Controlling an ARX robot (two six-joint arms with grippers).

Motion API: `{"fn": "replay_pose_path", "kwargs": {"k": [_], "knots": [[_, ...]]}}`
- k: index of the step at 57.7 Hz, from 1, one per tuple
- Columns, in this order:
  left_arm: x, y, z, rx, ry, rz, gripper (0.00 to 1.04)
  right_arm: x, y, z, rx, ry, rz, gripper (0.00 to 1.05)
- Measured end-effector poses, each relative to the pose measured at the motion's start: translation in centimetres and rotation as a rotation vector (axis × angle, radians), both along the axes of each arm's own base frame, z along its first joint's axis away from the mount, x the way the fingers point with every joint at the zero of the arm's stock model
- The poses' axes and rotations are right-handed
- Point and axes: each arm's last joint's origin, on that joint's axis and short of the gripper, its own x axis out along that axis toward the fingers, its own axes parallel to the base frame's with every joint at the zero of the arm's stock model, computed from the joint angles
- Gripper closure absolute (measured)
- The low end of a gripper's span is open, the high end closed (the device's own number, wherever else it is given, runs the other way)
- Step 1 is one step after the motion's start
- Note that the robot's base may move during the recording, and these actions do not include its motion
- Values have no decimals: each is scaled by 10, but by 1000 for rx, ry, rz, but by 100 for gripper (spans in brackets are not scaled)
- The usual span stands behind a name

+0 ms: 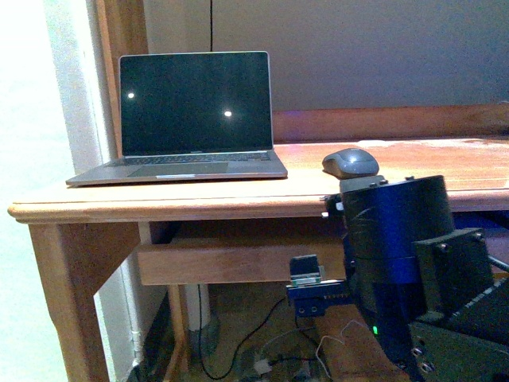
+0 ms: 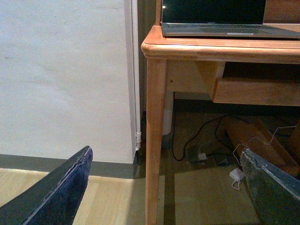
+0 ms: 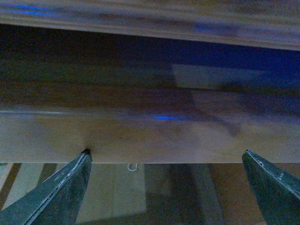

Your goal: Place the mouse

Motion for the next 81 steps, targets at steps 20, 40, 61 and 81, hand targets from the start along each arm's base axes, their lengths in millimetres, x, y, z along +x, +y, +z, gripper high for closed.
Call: {"fn": "replay_pose_path", "kwargs": {"k": [20, 40, 61, 81], "knots": [[0, 0, 0, 0, -1, 0, 8, -15, -20, 9, 121, 9, -39, 7], [0, 0, 0, 0, -1, 0, 8, -137, -103, 52, 274, -60, -93, 7], [0, 0, 0, 0, -1, 0, 8, -265, -144, 40, 305, -170, -220, 7], [0, 0, 0, 0, -1, -1, 8, -275, -146, 22, 196, -275, 126, 37]]}}
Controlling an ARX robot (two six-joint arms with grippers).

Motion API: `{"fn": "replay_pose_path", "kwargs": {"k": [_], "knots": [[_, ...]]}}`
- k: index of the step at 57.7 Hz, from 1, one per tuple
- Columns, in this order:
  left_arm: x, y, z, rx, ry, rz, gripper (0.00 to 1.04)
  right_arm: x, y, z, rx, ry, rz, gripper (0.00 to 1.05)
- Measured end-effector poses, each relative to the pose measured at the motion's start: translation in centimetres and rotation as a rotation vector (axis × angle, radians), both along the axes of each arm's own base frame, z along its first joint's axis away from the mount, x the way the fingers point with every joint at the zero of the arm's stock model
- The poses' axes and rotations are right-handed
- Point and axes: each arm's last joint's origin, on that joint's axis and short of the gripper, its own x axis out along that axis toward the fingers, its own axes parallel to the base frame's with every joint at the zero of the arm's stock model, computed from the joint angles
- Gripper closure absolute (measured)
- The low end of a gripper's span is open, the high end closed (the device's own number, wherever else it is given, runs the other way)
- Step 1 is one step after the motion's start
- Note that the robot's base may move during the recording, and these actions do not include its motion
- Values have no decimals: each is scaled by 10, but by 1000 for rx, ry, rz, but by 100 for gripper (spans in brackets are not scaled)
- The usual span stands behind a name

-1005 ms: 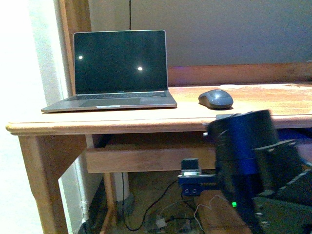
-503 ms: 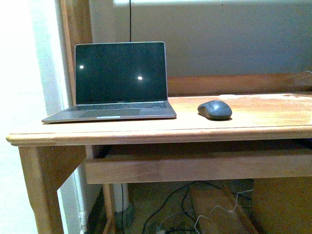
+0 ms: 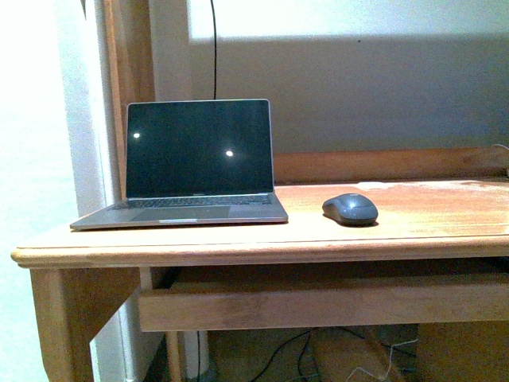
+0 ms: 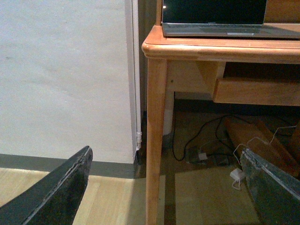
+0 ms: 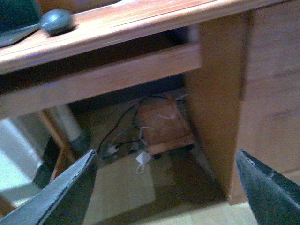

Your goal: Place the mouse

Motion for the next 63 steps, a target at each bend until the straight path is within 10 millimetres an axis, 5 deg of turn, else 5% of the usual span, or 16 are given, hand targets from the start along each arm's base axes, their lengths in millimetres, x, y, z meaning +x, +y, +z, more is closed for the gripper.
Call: {"fn": "replay_pose_path", "kwargs": {"k": [5, 16, 27, 63], "knots": [[0, 0, 0, 0, 0, 1, 8, 0, -4, -1, -48, 6, 53, 52], [0, 0, 0, 0, 0, 1, 8, 0, -12, 0, -83, 2, 12, 101], [0, 0, 0, 0, 0, 1, 8, 0, -12, 0, -88, 2, 11, 102], [0, 0, 0, 0, 1, 1, 8, 0, -12, 0, -89, 2, 10, 7]]}}
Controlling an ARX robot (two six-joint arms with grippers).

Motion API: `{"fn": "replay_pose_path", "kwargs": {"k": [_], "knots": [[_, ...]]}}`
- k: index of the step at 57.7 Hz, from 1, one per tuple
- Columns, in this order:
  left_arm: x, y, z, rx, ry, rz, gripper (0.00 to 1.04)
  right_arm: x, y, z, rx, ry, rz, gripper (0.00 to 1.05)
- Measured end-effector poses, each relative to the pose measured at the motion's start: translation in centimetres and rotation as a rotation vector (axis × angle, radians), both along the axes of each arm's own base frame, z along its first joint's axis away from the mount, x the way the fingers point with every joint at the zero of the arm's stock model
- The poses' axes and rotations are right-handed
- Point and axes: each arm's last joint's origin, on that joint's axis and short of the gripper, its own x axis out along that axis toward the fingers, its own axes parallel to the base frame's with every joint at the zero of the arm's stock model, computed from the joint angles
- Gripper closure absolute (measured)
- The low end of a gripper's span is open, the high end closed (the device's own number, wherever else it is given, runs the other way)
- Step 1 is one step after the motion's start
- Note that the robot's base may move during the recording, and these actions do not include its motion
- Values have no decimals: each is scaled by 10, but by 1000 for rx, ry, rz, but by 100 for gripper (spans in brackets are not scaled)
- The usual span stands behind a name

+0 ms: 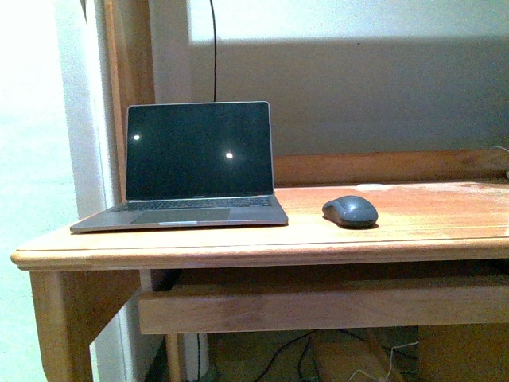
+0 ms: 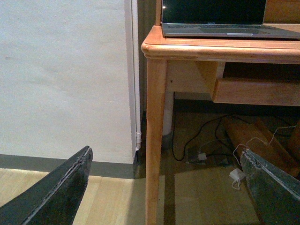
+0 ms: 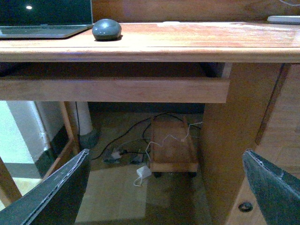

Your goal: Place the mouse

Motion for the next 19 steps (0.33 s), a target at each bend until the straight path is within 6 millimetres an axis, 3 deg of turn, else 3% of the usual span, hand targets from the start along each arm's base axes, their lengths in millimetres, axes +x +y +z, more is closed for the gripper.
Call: {"fn": "replay_pose_path", "kwargs": {"k": [19], "knots": [[0, 0, 0, 0, 0, 0, 8, 0, 0, 0, 0, 0, 0, 7]]}}
